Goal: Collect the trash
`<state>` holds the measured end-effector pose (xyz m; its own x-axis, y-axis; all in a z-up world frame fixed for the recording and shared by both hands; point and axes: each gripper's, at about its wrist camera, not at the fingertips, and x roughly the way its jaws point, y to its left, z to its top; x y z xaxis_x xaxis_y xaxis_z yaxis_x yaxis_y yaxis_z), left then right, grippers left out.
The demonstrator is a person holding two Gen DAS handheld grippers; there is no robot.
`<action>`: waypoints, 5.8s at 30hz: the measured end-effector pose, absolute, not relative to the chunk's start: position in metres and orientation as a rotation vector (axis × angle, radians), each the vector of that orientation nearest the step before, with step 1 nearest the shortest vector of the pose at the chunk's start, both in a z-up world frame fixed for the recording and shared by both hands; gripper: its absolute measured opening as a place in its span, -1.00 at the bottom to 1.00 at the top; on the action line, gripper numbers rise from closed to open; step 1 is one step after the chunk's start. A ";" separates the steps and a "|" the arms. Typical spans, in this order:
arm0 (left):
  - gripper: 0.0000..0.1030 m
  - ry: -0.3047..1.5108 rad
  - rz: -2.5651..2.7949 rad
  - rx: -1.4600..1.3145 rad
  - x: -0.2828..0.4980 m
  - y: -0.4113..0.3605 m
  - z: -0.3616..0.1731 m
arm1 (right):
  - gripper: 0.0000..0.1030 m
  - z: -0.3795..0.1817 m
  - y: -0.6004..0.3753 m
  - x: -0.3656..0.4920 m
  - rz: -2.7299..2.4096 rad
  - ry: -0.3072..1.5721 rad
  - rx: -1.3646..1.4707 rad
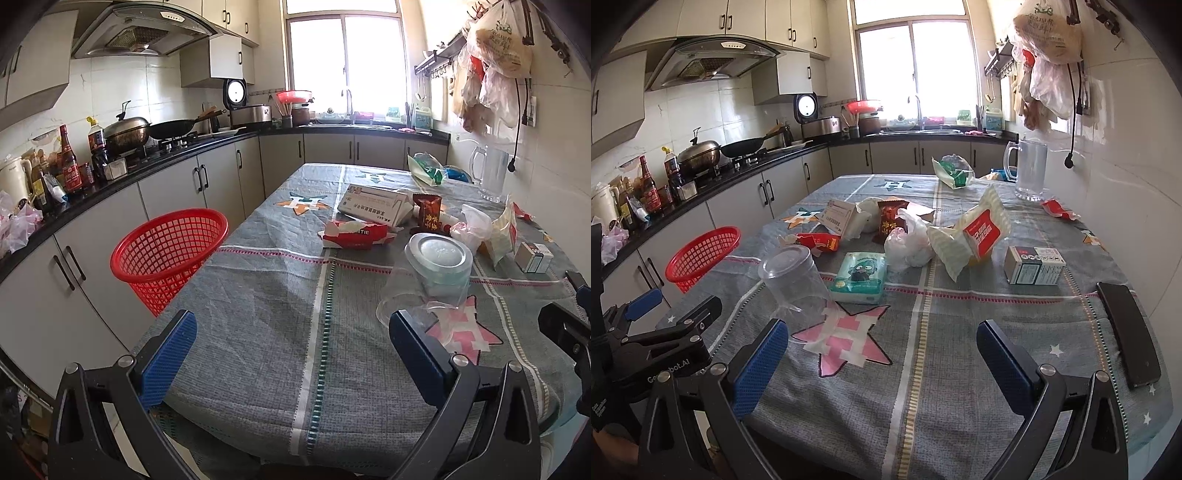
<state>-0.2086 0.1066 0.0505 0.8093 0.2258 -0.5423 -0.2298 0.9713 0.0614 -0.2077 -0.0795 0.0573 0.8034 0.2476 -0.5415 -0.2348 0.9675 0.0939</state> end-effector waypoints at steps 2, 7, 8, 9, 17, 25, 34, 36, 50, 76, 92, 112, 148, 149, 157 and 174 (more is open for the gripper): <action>1.00 0.582 0.243 -0.006 -0.208 0.106 0.050 | 1.00 0.057 -0.079 -0.207 0.259 0.586 0.021; 1.00 0.581 0.242 -0.004 -0.208 0.106 0.050 | 1.00 0.056 -0.080 -0.207 0.260 0.586 0.018; 1.00 0.581 0.242 -0.003 -0.208 0.106 0.050 | 1.00 0.056 -0.081 -0.207 0.259 0.585 0.019; 1.00 0.582 0.241 -0.002 -0.208 0.106 0.051 | 1.00 0.056 -0.081 -0.206 0.256 0.584 0.019; 1.00 0.629 0.148 -0.008 -0.190 0.107 0.055 | 0.97 0.058 -0.111 -0.191 0.232 0.592 0.075; 0.98 0.675 0.041 -0.063 -0.166 0.108 0.062 | 0.61 0.054 -0.133 -0.173 0.282 0.648 0.150; 0.98 0.670 -0.001 -0.026 -0.162 0.089 0.065 | 0.56 0.049 -0.131 -0.170 0.299 0.664 0.160; 0.98 0.672 -0.013 -0.023 -0.162 0.087 0.064 | 0.56 0.049 -0.130 -0.170 0.299 0.666 0.155; 0.98 0.675 -0.065 0.011 -0.161 0.069 0.061 | 0.56 0.046 -0.134 -0.169 0.291 0.676 0.169; 0.28 0.738 -0.133 0.017 -0.104 0.046 0.031 | 0.56 0.039 -0.176 -0.136 0.285 0.721 0.279; 0.28 0.681 -0.143 -0.012 -0.116 0.059 0.048 | 0.56 0.028 -0.195 -0.033 0.322 0.861 0.694; 0.28 0.666 -0.108 -0.026 -0.114 0.069 0.054 | -0.07 0.039 -0.177 -0.065 0.278 0.712 0.591; 0.29 0.574 0.145 -0.143 -0.131 0.200 0.089 | -0.07 0.071 -0.017 -0.065 0.703 0.813 0.353; 0.29 0.570 0.162 -0.145 -0.133 0.209 0.090 | -0.07 0.072 -0.012 -0.064 0.712 0.815 0.347; 0.29 0.553 0.276 -0.173 -0.139 0.269 0.094 | -0.07 0.077 0.045 -0.049 0.791 0.852 0.304; 0.29 0.636 0.423 -0.295 -0.113 0.365 0.058 | -0.07 0.066 0.204 0.002 0.989 0.811 0.201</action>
